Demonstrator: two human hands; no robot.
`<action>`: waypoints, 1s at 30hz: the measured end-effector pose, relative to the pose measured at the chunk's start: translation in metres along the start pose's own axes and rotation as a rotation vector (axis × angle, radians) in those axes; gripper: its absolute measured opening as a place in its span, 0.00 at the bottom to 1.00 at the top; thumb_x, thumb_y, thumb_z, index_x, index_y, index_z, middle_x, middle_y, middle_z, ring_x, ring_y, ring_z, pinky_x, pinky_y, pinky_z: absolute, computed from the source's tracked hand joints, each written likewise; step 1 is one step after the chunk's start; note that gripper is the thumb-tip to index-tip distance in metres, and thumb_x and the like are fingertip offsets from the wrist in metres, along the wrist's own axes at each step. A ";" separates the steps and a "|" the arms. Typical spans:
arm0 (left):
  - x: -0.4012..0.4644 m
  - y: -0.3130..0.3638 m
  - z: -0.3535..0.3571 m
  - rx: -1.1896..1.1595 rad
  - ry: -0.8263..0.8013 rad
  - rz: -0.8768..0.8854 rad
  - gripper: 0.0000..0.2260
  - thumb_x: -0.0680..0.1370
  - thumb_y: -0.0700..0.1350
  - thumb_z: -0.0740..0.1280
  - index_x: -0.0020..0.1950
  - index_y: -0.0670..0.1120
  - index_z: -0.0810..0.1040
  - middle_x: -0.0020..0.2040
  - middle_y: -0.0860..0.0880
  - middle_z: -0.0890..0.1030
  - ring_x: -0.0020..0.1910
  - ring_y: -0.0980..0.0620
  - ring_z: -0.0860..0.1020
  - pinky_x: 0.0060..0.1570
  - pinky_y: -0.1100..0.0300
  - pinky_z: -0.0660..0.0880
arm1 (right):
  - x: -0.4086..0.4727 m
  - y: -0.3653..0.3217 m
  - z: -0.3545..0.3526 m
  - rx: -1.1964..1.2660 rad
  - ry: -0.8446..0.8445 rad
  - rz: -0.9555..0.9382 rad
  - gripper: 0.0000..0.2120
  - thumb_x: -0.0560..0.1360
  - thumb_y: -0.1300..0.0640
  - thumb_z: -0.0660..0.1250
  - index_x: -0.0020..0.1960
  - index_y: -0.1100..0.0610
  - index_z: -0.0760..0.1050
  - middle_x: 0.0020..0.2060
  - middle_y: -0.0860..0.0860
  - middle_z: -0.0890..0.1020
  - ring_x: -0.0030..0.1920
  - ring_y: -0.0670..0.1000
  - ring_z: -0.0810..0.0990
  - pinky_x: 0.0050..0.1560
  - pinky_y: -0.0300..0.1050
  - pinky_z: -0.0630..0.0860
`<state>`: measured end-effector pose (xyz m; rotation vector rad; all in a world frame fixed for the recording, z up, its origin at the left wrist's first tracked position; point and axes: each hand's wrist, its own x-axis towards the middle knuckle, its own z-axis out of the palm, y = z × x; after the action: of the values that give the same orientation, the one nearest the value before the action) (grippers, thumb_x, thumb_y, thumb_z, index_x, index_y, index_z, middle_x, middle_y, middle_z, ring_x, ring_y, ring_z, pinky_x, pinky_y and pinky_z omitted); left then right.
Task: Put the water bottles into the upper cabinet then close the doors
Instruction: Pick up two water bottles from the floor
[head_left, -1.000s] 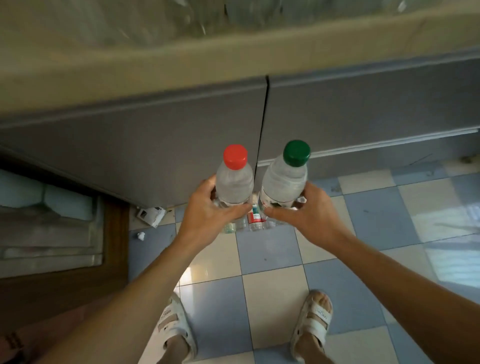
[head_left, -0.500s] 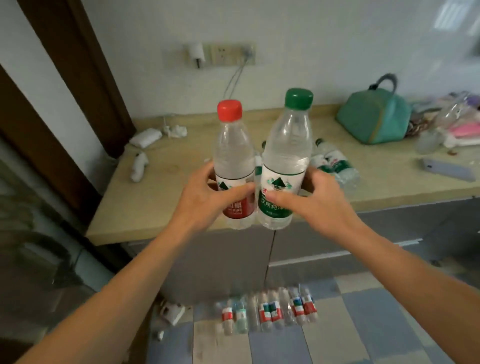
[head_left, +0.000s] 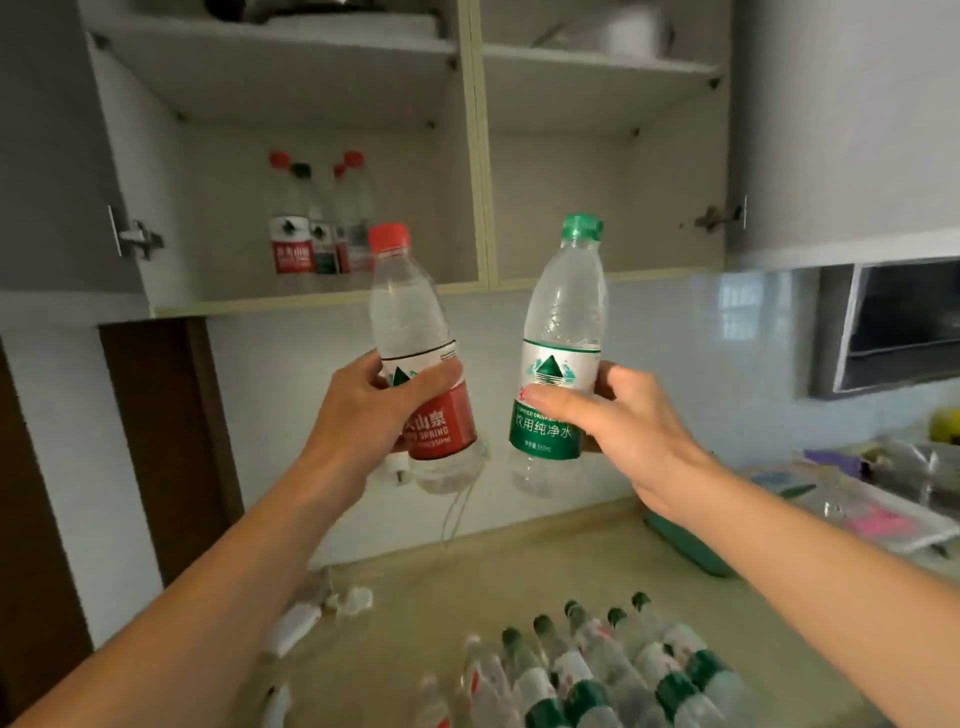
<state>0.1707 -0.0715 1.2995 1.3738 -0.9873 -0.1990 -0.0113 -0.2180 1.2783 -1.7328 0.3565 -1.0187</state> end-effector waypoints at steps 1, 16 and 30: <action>0.013 0.009 0.002 0.002 0.020 0.006 0.23 0.56 0.67 0.77 0.48 0.62 0.82 0.44 0.61 0.85 0.41 0.62 0.84 0.30 0.67 0.78 | 0.016 -0.009 -0.005 0.006 -0.001 -0.013 0.19 0.65 0.46 0.80 0.53 0.51 0.83 0.46 0.47 0.88 0.48 0.47 0.87 0.56 0.54 0.81; 0.155 0.082 -0.030 0.155 0.387 0.054 0.15 0.68 0.56 0.79 0.50 0.55 0.79 0.45 0.54 0.85 0.39 0.56 0.84 0.32 0.62 0.77 | 0.221 -0.061 0.013 0.161 -0.146 -0.182 0.12 0.70 0.52 0.79 0.53 0.51 0.83 0.43 0.47 0.88 0.43 0.47 0.87 0.47 0.49 0.83; 0.307 0.047 -0.113 0.376 0.391 0.209 0.26 0.68 0.57 0.79 0.63 0.55 0.76 0.52 0.53 0.81 0.45 0.56 0.80 0.48 0.55 0.78 | 0.359 -0.056 0.113 0.044 -0.012 -0.209 0.22 0.64 0.50 0.82 0.55 0.50 0.80 0.44 0.47 0.87 0.44 0.50 0.87 0.47 0.54 0.85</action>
<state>0.4135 -0.1761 1.4973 1.5580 -0.8524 0.4188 0.2761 -0.3603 1.4827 -1.7620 0.1460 -1.1565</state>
